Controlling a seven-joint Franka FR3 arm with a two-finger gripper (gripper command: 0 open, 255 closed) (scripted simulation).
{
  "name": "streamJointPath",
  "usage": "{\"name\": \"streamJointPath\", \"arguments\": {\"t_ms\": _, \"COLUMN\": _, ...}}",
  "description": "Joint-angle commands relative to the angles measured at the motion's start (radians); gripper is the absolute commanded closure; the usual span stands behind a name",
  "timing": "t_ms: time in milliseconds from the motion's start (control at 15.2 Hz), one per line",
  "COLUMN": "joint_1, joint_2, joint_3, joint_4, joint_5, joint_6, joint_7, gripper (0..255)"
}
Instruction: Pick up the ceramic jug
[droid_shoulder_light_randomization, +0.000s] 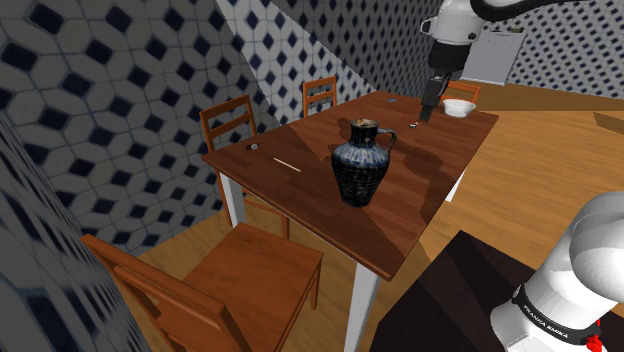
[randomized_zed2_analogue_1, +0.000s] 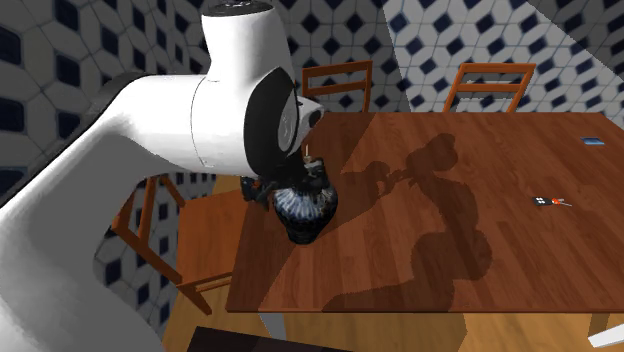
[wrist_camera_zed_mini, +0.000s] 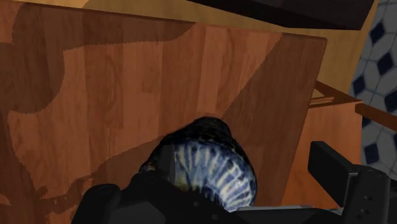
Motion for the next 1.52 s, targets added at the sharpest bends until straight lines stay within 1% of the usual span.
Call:
{"name": "streamJointPath", "arguments": {"t_ms": 0, "joint_1": 0.001, "joint_2": 0.063, "joint_3": -0.022, "joint_4": 0.014, "joint_5": -0.007, "joint_6": 0.04, "joint_7": -0.043, "gripper": 0}}
{"name": "streamJointPath", "arguments": {"t_ms": 330, "joint_1": 0.0, "joint_2": 0.247, "joint_3": -0.076, "joint_4": 0.104, "joint_5": -0.013, "joint_6": 0.108, "joint_7": -0.158, "gripper": 0}}
{"name": "streamJointPath", "arguments": {"t_ms": 660, "joint_1": -0.004, "joint_2": 0.443, "joint_3": -0.116, "joint_4": 0.229, "joint_5": 0.001, "joint_6": 0.153, "joint_7": -0.272, "gripper": 0}}
{"name": "streamJointPath", "arguments": {"t_ms": 726, "joint_1": -0.005, "joint_2": 0.464, "joint_3": -0.119, "joint_4": 0.243, "joint_5": 0.003, "joint_6": 0.156, "joint_7": -0.283, "gripper": 0}}
{"name": "streamJointPath", "arguments": {"t_ms": 1188, "joint_1": -0.007, "joint_2": 0.477, "joint_3": -0.12, "joint_4": 0.163, "joint_5": 0.002, "joint_6": 0.249, "joint_7": -0.278, "gripper": 0}}
{"name": "streamJointPath", "arguments": {"t_ms": 1320, "joint_1": -0.007, "joint_2": 0.479, "joint_3": -0.121, "joint_4": 0.157, "joint_5": 0.002, "joint_6": 0.256, "joint_7": -0.278, "gripper": 0}}
{"name": "streamJointPath", "arguments": {"t_ms": 1386, "joint_1": -0.007, "joint_2": 0.479, "joint_3": -0.121, "joint_4": 0.156, "joint_5": 0.002, "joint_6": 0.258, "joint_7": -0.278, "gripper": 255}}
{"name": "streamJointPath", "arguments": {"t_ms": 1452, "joint_1": -0.007, "joint_2": 0.479, "joint_3": -0.121, "joint_4": 0.155, "joint_5": 0.002, "joint_6": 0.258, "joint_7": -0.278, "gripper": 255}}
